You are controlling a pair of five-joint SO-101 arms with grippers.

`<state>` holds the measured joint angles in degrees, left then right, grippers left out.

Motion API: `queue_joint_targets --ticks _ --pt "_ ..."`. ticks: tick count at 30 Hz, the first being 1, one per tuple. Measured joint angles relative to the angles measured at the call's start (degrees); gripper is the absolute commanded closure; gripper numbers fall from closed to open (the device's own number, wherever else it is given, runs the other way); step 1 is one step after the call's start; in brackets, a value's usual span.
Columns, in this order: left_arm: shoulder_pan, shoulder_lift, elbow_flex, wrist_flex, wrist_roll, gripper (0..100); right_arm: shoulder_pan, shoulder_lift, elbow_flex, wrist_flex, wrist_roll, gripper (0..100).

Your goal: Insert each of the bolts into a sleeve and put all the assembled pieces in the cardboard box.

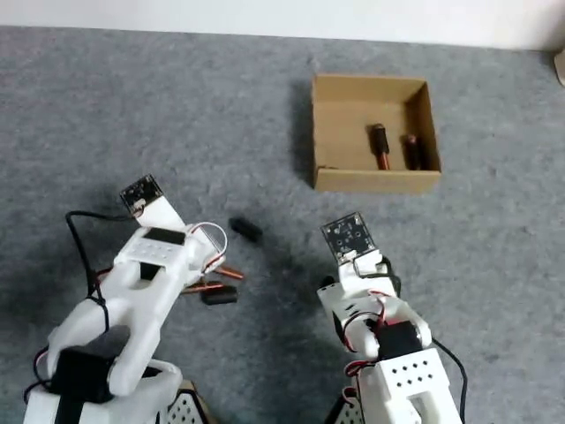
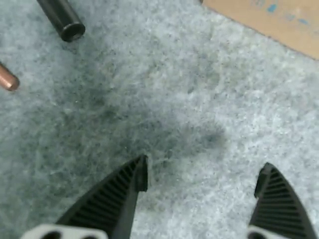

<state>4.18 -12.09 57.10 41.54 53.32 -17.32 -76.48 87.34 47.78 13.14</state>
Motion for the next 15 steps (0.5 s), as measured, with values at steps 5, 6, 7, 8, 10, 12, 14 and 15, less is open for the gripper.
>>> queue_joint_targets --ticks 5,6,7,8,10,12,14,15 --pt "0.0 0.4 -0.4 0.0 0.3 97 0.0 0.0 0.0 0.0 0.1 67.7" --pt "0.3 0.0 -0.4 0.0 0.3 100 0.0 0.0 0.0 0.0 0.1 67.7" --pt "0.4 0.0 -0.6 -0.1 0.4 98 0.0 0.0 0.0 0.0 0.1 67.7" --pt "0.4 0.2 -1.1 -0.2 0.5 97 0.0 0.0 0.0 0.0 0.1 67.7" --pt "0.4 0.4 -1.9 -0.3 0.4 100 0.0 0.0 0.0 0.0 0.1 67.7" --pt "0.4 0.4 -2.0 -0.3 0.3 99 0.0 0.0 0.0 0.0 0.1 67.7" --pt "0.4 0.5 -2.0 -0.3 0.3 99 0.0 0.0 0.0 0.0 0.1 67.7" --pt "0.4 0.5 -2.0 -0.3 0.3 99 0.0 0.0 0.0 0.0 0.1 67.7"
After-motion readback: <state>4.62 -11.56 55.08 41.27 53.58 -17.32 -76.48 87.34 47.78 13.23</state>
